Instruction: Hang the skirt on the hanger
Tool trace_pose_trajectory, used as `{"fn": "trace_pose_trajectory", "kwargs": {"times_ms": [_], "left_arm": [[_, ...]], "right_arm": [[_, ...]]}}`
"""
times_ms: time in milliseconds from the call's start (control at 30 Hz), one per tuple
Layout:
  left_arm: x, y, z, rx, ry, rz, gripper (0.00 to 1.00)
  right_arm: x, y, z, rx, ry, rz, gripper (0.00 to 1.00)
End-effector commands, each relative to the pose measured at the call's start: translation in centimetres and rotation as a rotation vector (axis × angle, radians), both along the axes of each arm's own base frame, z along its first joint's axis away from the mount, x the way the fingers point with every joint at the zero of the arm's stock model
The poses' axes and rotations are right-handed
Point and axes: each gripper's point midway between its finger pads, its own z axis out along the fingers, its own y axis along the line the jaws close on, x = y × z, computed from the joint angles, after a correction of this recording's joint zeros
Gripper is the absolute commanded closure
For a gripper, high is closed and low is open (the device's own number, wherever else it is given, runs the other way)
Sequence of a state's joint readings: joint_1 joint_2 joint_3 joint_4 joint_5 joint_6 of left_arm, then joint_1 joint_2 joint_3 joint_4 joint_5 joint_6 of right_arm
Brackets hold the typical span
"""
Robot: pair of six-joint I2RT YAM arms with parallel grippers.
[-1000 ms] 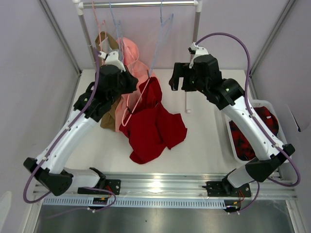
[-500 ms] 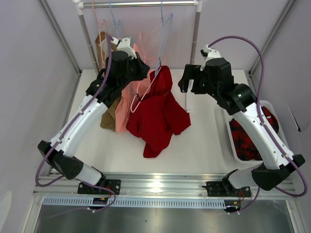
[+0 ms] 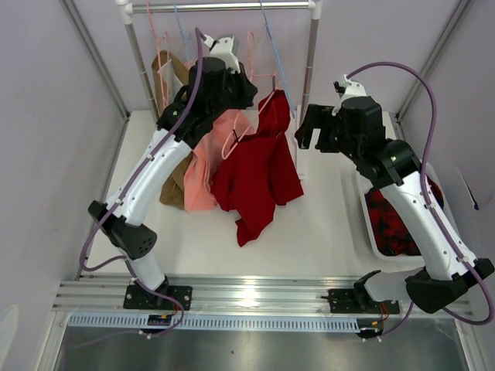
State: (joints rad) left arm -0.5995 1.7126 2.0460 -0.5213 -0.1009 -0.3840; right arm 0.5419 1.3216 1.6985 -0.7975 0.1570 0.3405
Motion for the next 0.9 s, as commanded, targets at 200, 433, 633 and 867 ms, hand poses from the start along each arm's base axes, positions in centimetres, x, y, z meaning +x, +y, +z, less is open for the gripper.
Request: {"fn": "trace_pose_trajectory", "kwargs": {"times_ms": [200,433,633,867], "left_arm": [[2.6,3.3,6.0,-0.029,-0.126,0.149,1.00],[3.6,5.2,7.3,-0.032,-0.159,0.192,1.00],[4.6,6.9,8.0,-0.015,-0.195,0.248,1.00],[5.8,8.4,9.0,0.044,-0.266,0.265,1.00]], "right_arm": [[-0.9,-1.5,1.0,0.010,-0.030,-0.018,0.07],[-1.2,-2.2,0.6,0.005,-0.022,-0.024,0.06],[-1.3,-2.2,0.4,0.009,-0.016,-0.019,0.06],[-1.3,-2.5,-0.1,0.002,-0.009,-0.024,0.05]]}}
